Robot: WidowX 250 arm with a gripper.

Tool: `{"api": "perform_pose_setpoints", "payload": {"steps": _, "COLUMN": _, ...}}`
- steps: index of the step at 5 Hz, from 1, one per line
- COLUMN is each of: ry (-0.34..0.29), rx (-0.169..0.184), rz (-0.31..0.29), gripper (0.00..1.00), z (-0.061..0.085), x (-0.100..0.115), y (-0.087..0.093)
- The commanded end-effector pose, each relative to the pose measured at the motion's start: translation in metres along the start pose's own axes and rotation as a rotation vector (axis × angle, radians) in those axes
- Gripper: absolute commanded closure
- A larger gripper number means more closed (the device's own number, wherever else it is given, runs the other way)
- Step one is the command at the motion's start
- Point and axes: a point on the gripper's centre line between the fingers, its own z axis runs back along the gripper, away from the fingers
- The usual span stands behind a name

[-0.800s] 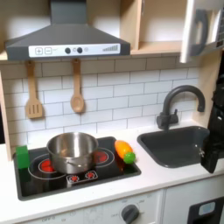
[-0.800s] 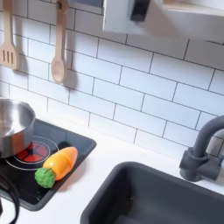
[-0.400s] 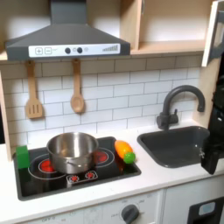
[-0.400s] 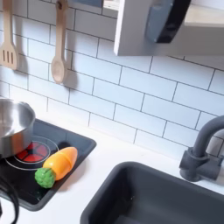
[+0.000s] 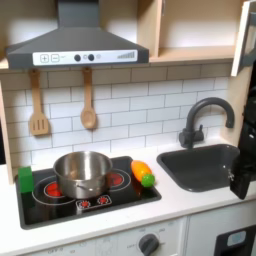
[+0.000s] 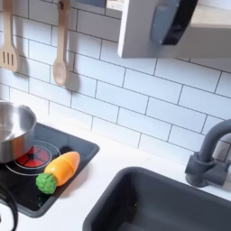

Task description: Close microwave

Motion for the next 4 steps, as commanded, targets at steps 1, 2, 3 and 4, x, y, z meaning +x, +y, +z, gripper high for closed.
{"api": "perform_pose_setpoints", "payload": {"steps": 1, "ry": -0.013, "rx": -0.001, "rz": -0.025, "gripper": 0.00, "z": 0.002, "x": 0.004, "y": 0.000}}
{"api": "perform_pose_setpoints", "payload": {"steps": 2, "ry": -0.014, "rx": 0.000, "rz": -0.039, "gripper": 0.00, "z": 0.002, "x": 0.010, "y": -0.001}}
{"api": "perform_pose_setpoints", "payload": {"steps": 3, "ry": -0.019, "rx": -0.008, "rz": -0.049, "gripper": 0.00, "z": 0.002, "x": 0.015, "y": -0.003}}
{"api": "perform_pose_setpoints", "payload": {"steps": 4, "ry": -0.029, "rx": -0.005, "rz": -0.080, "gripper": 0.00, "z": 0.005, "x": 0.022, "y": -0.008}}
